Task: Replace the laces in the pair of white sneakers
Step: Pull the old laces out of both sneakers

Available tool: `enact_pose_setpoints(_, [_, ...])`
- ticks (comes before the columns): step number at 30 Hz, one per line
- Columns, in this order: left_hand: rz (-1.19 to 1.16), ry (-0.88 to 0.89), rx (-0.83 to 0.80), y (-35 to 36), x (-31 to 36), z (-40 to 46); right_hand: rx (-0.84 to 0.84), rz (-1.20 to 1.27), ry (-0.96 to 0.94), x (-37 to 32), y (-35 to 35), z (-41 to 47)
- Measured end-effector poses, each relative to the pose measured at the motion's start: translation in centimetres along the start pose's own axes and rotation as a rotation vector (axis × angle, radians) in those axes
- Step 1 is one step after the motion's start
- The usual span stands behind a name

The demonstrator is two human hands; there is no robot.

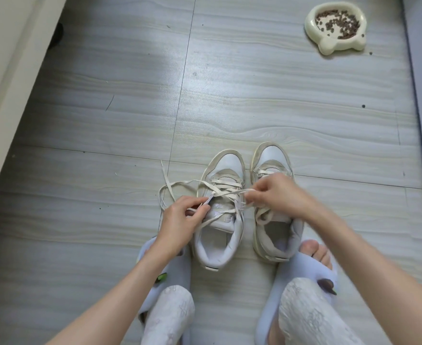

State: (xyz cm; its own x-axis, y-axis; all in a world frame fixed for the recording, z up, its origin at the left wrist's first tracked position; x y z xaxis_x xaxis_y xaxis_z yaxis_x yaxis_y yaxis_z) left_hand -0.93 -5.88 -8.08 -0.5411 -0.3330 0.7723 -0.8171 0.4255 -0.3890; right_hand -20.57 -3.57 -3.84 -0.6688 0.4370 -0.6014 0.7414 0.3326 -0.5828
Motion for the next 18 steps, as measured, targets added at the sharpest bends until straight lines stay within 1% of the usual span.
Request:
enact_pose_setpoints(1, [-0.003,0.005,-0.001,0.1,0.0,0.1,0.015,0.005,0.010,-0.4,-1.6,0.3])
enact_pose_setpoints(2, [-0.001,0.016,0.000,0.1,0.0,0.2,0.118,0.034,0.024,-0.8,-3.8,0.6])
enact_pose_setpoints(4, [0.008,0.031,0.007,0.2,-0.1,0.3,0.435,0.206,0.012,-0.7,-8.6,0.6])
enact_pose_setpoints(5, [0.009,0.032,0.013,0.2,-0.2,0.3,0.530,0.239,-0.017,-0.6,-9.9,0.3])
enact_pose_setpoints(6, [0.008,0.033,0.015,0.2,-0.3,0.3,0.532,0.221,-0.030,-0.7,-10.0,0.1])
enact_pose_setpoints(7, [0.008,0.031,0.015,0.2,-0.4,0.4,0.462,0.170,-0.029,-0.4,-9.1,0.4])
enact_pose_setpoints(10, [0.013,0.023,0.011,0.2,-0.5,0.5,0.137,-0.111,-0.096,0.6,-2.9,0.3])
enact_pose_setpoints(11, [0.010,0.020,0.010,0.2,-0.6,0.5,0.062,-0.223,-0.142,0.8,-0.7,-0.1])
enact_pose_setpoints(12, [0.001,0.016,0.009,0.2,-0.6,0.4,0.026,-0.322,-0.176,0.8,1.0,-0.6])
enact_pose_setpoints(14, [-0.008,0.015,0.007,0.2,-0.6,0.4,0.078,-0.393,-0.239,0.3,2.4,-1.4])
enact_pose_setpoints(16, [-0.001,0.019,0.008,0.2,-0.6,0.5,0.205,-0.375,-0.346,-0.9,2.5,-2.0])
enact_pose_setpoints(18, [-0.001,0.020,0.007,0.3,-0.6,0.5,0.271,-0.386,-0.399,-1.2,2.5,-2.0])
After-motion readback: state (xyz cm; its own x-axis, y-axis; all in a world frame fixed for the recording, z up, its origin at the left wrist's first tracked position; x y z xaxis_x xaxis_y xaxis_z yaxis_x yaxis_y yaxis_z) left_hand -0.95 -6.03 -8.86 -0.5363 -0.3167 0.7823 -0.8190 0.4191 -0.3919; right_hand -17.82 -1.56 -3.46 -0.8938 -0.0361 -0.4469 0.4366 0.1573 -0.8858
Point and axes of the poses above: each hand's wrist, its own z-axis towards the middle knuckle, its own y-axis out of the palm, x = y × z, the point moved 8 cm from there along z, towards the middle knuckle, and after that the axes turned 7 degrees about -y, right-handed, at the moved point
